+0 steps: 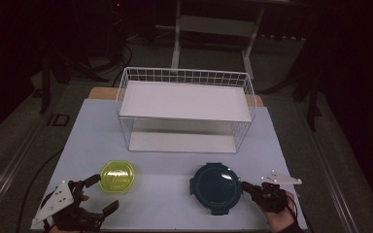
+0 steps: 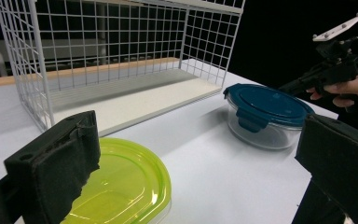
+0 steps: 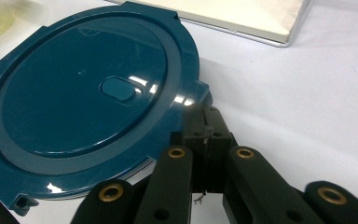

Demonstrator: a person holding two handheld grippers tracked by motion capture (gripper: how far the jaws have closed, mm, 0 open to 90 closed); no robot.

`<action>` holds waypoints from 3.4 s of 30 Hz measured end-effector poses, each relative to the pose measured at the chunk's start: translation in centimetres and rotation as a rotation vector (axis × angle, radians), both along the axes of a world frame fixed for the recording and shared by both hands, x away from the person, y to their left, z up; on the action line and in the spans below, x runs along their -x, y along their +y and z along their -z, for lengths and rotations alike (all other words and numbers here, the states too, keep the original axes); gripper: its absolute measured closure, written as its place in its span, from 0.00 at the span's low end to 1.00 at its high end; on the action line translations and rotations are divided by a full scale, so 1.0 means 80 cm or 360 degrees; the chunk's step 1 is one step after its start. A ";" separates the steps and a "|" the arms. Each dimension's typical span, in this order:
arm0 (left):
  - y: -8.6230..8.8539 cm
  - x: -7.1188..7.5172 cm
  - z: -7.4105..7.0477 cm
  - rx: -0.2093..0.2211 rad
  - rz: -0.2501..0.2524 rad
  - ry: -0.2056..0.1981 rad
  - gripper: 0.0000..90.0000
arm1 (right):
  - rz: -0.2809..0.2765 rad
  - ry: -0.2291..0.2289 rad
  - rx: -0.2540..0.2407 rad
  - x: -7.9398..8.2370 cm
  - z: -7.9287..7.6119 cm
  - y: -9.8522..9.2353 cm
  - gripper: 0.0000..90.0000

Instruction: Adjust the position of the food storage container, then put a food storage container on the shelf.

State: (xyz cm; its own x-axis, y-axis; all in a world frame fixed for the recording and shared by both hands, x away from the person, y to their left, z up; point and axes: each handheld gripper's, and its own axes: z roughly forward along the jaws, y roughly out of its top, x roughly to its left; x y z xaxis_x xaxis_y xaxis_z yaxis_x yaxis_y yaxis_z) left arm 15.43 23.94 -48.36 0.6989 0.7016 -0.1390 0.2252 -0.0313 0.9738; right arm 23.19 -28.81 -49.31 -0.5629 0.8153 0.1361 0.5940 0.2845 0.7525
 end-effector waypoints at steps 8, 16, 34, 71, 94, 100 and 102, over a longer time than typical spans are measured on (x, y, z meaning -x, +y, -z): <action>-0.001 -0.001 0.001 -0.0002 0.0012 0.0003 0.00 | -0.0038 0.0022 -0.0037 -0.004 0.001 0.008 1.00; -0.001 0.000 -0.001 0.0004 0.0025 -0.0010 0.00 | -0.0013 -0.0025 -0.0015 -0.002 -0.004 0.006 0.97; -0.039 -0.006 -0.031 -0.0037 0.0162 0.0089 0.00 | -0.0095 -0.0309 -0.0218 0.021 -0.059 0.007 0.23; -0.176 -0.091 -0.059 -0.0040 0.0512 0.0454 0.00 | -0.0098 -0.0743 -0.0274 0.047 -0.089 -0.004 0.15; -0.218 -0.124 0.003 -0.0052 0.0556 0.0874 0.00 | -0.0164 -0.0645 -0.0137 0.043 -0.068 0.013 0.12; -0.225 -0.127 0.010 -0.0080 0.0552 0.0951 0.00 | -0.0181 -0.0626 -0.0191 0.042 -0.067 0.016 0.12; -0.227 -0.128 0.012 -0.0084 0.0534 0.0990 0.00 | -0.0181 -0.0605 -0.0213 0.042 -0.067 0.016 0.12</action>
